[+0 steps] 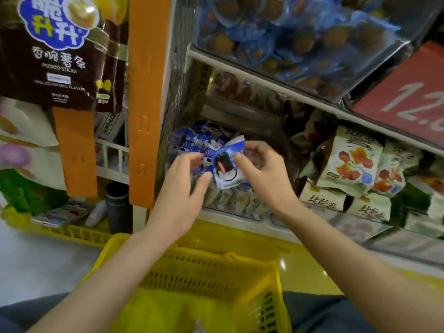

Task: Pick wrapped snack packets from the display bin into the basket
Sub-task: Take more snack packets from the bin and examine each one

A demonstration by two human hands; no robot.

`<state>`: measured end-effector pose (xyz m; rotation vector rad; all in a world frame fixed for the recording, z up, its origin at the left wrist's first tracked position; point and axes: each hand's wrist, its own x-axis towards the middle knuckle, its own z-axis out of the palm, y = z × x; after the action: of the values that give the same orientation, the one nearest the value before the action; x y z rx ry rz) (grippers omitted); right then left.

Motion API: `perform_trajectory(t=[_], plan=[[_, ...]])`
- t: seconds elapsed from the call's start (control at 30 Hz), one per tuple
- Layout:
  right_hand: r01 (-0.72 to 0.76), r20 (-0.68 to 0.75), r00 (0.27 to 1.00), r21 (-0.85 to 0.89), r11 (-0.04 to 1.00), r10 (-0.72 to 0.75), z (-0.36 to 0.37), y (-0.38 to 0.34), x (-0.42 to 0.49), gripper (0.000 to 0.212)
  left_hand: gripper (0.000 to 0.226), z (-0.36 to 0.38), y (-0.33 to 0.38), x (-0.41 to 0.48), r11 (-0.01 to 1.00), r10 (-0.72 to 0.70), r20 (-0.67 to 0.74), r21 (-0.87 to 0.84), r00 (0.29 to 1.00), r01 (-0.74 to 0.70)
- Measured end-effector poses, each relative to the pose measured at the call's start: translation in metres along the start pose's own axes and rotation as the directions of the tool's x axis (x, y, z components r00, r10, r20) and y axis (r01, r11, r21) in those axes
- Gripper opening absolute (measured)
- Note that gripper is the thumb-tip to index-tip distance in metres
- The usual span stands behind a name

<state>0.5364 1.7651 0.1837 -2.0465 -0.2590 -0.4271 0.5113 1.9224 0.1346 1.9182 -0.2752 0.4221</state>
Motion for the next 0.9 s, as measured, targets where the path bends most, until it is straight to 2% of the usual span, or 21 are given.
perform_trajectory(t=[0.13,0.2,0.37,0.43,0.53,0.6,0.67,0.7,0.77,0.9], plan=[[-0.19,0.172,0.973,0.233,0.954,0.152,0.014,0.005,-0.05,0.016,0.02,-0.001,0.008,-0.015,0.945,-0.161,0.059,-0.278,0.985,0.172],[-0.252,0.241,0.952,0.281,0.926,0.186,0.02,0.01,-0.066,0.02,0.01,-0.002,0.008,-0.023,0.933,-0.204,0.1,-0.281,0.974,0.225],[-0.281,0.355,0.919,0.291,0.914,0.169,0.028,0.019,-0.084,0.027,0.018,-0.002,-0.005,-0.04,0.854,-0.402,0.126,-0.306,0.907,0.421],[-0.25,0.381,0.914,0.263,0.932,0.138,0.028,0.021,-0.084,0.027,0.02,-0.004,-0.01,-0.043,0.882,-0.375,0.121,-0.258,0.919,0.393],[-0.26,0.402,0.903,0.231,0.938,0.152,0.03,0.025,-0.084,0.018,0.024,-0.006,-0.013,-0.046,0.985,-0.171,0.077,0.003,0.982,0.171],[-0.294,0.405,0.894,0.212,0.932,0.19,0.032,0.029,-0.085,0.006,0.022,-0.005,-0.012,-0.05,0.983,-0.04,0.102,0.185,0.994,0.021],[-0.288,0.386,0.9,0.174,0.942,0.204,0.031,0.033,-0.084,0.012,0.02,-0.001,-0.011,-0.053,0.968,0.013,0.138,0.245,0.99,-0.047],[-0.283,0.376,0.904,0.165,0.945,0.205,0.031,0.035,-0.083,0.016,0.02,0.001,-0.011,-0.054,0.975,-0.005,0.14,0.222,0.99,-0.026],[-0.293,0.351,0.911,0.18,0.939,0.217,0.029,0.036,-0.08,0.02,0.019,0.003,-0.012,-0.051,0.989,-0.118,0.13,0.104,0.984,0.105],[-0.305,0.296,0.927,0.241,0.921,0.229,0.028,0.037,-0.079,0.018,0.013,0.006,-0.01,-0.047,0.943,-0.305,0.201,-0.071,0.931,0.324]])
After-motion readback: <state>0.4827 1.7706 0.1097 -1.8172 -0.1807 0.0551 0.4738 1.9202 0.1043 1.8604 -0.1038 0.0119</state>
